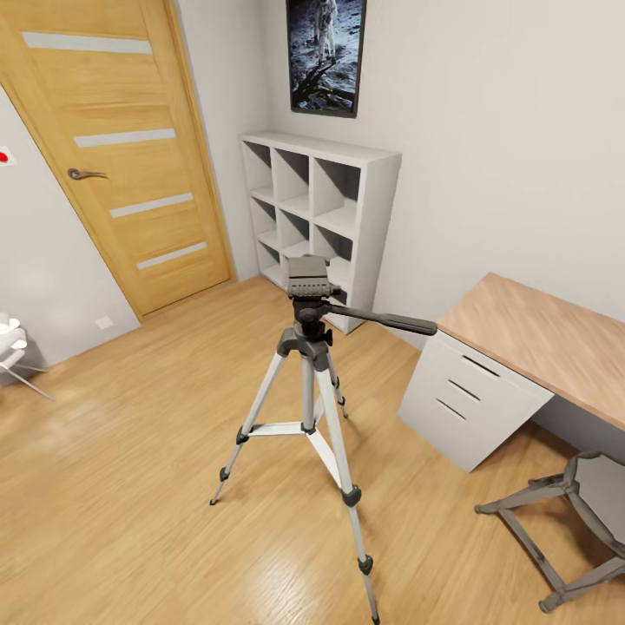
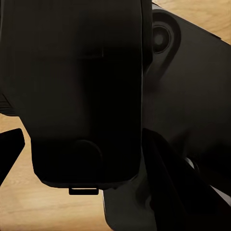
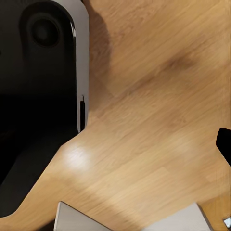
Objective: Attach the digital camera to the camera tripod in the bedroom.
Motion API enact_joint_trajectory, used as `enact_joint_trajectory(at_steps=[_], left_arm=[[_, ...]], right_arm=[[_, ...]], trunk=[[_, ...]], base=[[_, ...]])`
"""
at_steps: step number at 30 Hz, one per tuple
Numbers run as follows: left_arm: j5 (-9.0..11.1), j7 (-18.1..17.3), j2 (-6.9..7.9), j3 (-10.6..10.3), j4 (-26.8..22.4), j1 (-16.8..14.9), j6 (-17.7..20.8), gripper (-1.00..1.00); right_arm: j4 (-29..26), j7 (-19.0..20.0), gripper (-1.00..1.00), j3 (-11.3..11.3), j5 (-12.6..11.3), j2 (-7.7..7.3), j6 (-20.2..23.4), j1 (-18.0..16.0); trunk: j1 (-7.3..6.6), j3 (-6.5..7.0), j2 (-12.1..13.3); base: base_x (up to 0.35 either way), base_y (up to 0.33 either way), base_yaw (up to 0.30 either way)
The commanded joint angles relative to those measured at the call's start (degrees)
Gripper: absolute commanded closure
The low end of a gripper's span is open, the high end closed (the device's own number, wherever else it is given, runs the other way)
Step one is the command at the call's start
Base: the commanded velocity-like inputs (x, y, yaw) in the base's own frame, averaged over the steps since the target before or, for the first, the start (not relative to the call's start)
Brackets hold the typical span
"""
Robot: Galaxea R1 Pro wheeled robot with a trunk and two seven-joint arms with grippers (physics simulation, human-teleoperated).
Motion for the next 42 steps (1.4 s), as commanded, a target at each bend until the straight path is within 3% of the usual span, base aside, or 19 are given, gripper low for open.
enact_joint_trajectory(at_steps=[1,3,7,8,9,11,13,14,17,21,25,26,32,42], left_arm=[[0.45,-0.21,0.01,-0.35,0.06,-0.03,-0.17,1.00],[0.42,-0.21,0.04,-0.33,0.09,-0.03,-0.17,1.00],[0.41,-0.18,0.17,-0.31,0.07,-0.03,-0.06,1.00],[0.40,-0.17,0.24,-0.31,0.06,-0.03,0.04,1.00],[0.39,-0.19,0.25,-0.31,0.06,-0.03,0.06,1.00],[0.36,-0.20,0.26,-0.31,0.06,-0.03,0.07,1.00],[0.29,-0.20,0.27,-0.31,0.01,-0.03,0.09,1.00],[0.26,-0.21,0.27,-0.31,0.00,-0.03,0.09,1.00],[0.02,-0.22,0.22,-0.31,-0.02,-0.03,0.09,1.00],[-0.09,-0.21,0.21,-0.31,-0.03,-0.03,0.10,1.00],[-0.14,-0.21,0.20,-0.31,-0.03,-0.03,0.10,1.00],[-0.25,-0.21,0.19,-0.37,-0.03,-0.03,0.10,1.00],[-0.35,-0.21,0.19,-0.39,-0.03,-0.03,0.10,1.00],[-0.46,-0.24,0.19,-0.40,-0.10,-0.03,0.11,1.00]], right_arm=[[-0.01,0.14,-1.00,-0.50,0.58,-0.02,-0.28,-0.06],[-0.48,0.15,-1.00,-0.53,0.60,-0.06,-0.22,-0.06],[-9.14,0.37,-1.00,-0.57,0.57,0.02,1.51,0.34],[-19.10,0.75,-1.00,-0.54,0.53,1.04,6.98,0.36],[-22.68,0.86,-1.00,-0.52,0.58,1.76,10.21,0.17],[-25.79,0.90,-1.00,-0.51,0.66,2.38,13.20,-0.06],[-29.54,0.94,-1.00,-0.52,0.52,3.13,16.86,-4.14],[-29.94,0.95,-1.00,-0.52,0.49,3.26,17.44,-5.48],[-27.95,0.91,-1.00,-0.56,0.47,3.61,18.80,-13.99],[-27.13,0.97,-1.00,-0.58,0.50,3.79,19.50,-18.88],[-27.18,1.02,-1.00,-0.58,0.46,3.87,19.69,-21.05],[-27.23,1.10,-1.00,-0.59,0.42,4.27,19.80,-24.16],[-28.15,1.21,-1.00,-0.59,0.51,6.04,19.84,-26.25],[-35.47,1.28,-1.00,-0.47,0.57,9.28,20.10,-26.60]], trunk=[[0.03,-0.09,-0.09],[0.03,-0.09,-0.09],[0.03,-0.09,-0.09],[0.03,-0.09,-0.09],[0.03,-0.09,-0.09],[0.03,-0.09,-0.09],[0.03,-0.09,-0.09],[0.03,-0.09,-0.09],[0.03,-0.09,-0.09],[0.03,-0.09,-0.09],[0.03,-0.09,-0.09],[0.03,-0.09,-0.09],[0.03,-0.09,-0.09],[0.03,-0.09,-0.09]], base=[[0.000,0.000,0.000],[0.000,0.000,0.000],[0.000,0.000,0.000],[0.000,0.000,0.000],[0.000,0.000,0.000],[0.000,0.000,0.000],[0.000,0.000,0.000],[0.000,0.000,0.000],[0.000,0.000,0.000],[0.000,0.000,0.000],[0.000,0.000,0.000],[0.000,0.000,0.000],[0.000,0.000,0.000],[0.000,0.000,0.000]])
